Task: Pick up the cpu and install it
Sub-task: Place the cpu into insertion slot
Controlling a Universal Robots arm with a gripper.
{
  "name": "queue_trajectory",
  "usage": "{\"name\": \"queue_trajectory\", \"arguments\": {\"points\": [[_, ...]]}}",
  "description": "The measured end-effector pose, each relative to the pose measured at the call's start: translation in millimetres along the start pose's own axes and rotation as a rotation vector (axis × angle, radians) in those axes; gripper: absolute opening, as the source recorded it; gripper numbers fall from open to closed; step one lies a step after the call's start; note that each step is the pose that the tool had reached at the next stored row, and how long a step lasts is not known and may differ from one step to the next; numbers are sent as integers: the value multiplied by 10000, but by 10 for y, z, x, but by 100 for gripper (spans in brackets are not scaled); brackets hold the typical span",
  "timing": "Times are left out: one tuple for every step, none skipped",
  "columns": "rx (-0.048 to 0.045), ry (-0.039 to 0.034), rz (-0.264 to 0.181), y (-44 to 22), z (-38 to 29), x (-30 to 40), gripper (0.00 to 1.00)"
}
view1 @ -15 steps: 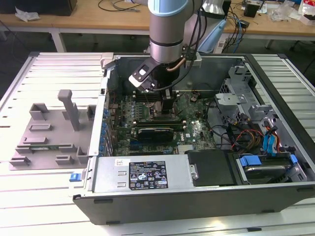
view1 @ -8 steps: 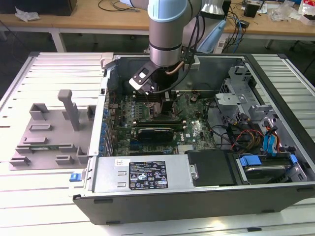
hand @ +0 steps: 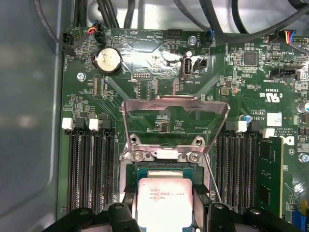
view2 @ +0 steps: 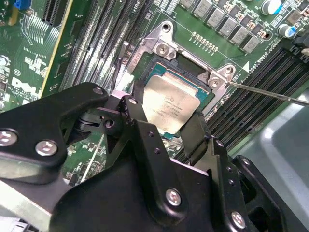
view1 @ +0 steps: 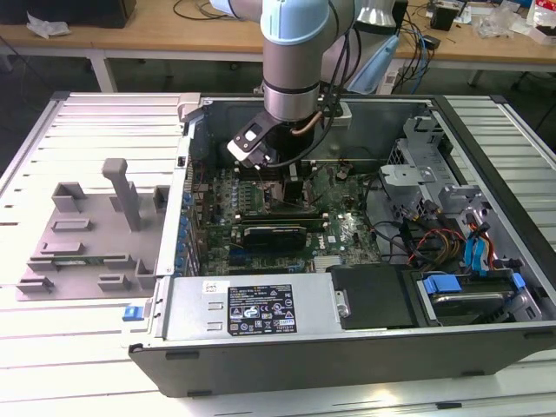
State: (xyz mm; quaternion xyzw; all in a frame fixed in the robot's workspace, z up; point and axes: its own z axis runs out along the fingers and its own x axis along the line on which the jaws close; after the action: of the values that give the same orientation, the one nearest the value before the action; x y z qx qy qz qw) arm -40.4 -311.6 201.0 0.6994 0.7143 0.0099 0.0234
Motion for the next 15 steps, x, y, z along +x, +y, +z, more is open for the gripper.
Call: {"name": "queue_trajectory", "arguments": {"points": [[0,0,1,0,0,0,55],[-2,2,1,0,3,1,55],[-2,2,1,0,8,1,55],[-1,1,1,0,14,1,55],[1,-1,1,-1,18,0,55],[1,-1,0,-1,19,0,55],[1,-1,0,-1,19,0,55],[0,0,1,-1,20,1,55],[0,0,0,-1,20,1,55],[0,0,1,-1,21,1,55],[-3,5,0,-1,27,1,55],[0,0,0,-1,27,1,55],[1,0,0,-1,27,1,55],[0,-1,1,-1,28,1,55],[0,0,1,-1,28,1,55]]}}
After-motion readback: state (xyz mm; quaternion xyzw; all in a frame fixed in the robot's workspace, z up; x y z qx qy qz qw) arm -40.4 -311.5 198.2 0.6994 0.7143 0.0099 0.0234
